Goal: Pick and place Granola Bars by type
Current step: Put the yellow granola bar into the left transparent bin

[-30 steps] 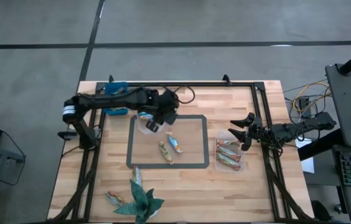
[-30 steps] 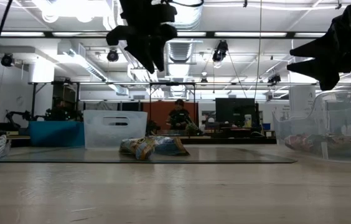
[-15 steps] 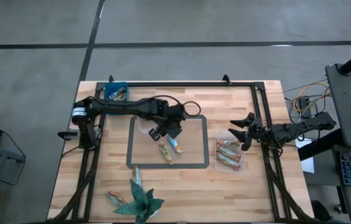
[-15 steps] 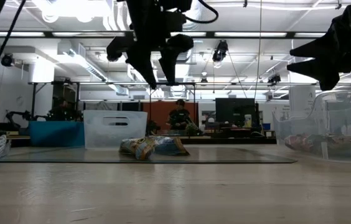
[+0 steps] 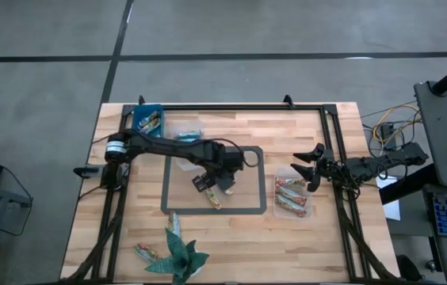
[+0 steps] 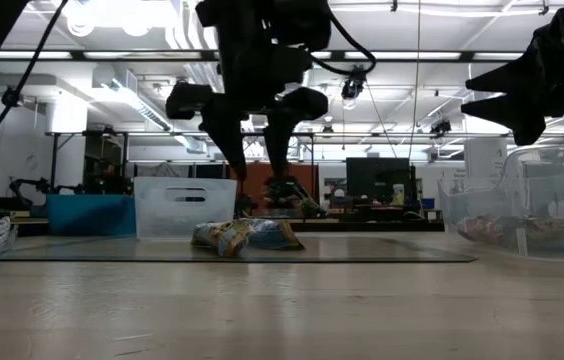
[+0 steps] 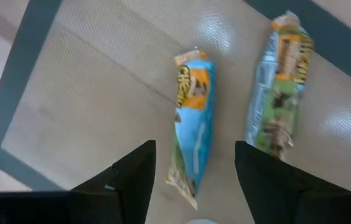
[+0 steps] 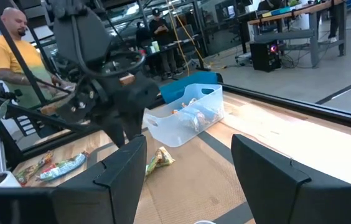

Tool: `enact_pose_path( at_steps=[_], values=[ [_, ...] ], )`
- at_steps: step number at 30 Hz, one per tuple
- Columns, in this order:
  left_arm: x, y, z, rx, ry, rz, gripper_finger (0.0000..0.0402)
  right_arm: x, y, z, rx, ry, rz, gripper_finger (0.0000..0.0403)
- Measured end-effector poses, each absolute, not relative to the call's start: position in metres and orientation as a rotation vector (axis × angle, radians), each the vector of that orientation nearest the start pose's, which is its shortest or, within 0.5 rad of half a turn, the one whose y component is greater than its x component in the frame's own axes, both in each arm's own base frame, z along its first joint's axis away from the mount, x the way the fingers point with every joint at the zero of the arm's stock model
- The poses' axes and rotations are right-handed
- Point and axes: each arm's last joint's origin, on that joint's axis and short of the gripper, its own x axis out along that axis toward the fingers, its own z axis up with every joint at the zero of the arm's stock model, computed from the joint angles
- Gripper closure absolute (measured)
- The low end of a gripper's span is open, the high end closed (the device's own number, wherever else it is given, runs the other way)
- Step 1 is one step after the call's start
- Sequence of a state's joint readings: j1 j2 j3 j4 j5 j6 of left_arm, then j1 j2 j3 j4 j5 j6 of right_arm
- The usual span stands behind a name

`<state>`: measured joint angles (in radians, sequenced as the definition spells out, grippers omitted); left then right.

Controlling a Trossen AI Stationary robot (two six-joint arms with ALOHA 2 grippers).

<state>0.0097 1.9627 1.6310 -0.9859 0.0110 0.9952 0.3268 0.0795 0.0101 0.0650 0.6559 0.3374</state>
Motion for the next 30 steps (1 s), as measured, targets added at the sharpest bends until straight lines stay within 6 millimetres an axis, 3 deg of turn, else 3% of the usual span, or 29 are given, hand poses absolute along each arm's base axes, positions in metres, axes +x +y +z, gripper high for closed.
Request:
enact_pose_path(
  at_steps=[8, 24, 30],
  values=[
    [0.409, -0.002, 0.212, 0.840, 1.177, -0.657, 0.0202, 0.097, 0.014, 0.167, 0.332, -0.051, -0.326, 0.0179],
    [0.416, -0.003, 0.176, 0.801, 1.239, -0.722, 0.0204, 0.097, 0.014, 0.167, 0.332, -0.051, -0.326, 0.0179],
    [0.416, -0.003, 0.174, 0.820, 1.238, -0.743, 0.0257, 0.097, 0.014, 0.167, 0.332, -0.051, -0.326, 0.0179]
  ],
)
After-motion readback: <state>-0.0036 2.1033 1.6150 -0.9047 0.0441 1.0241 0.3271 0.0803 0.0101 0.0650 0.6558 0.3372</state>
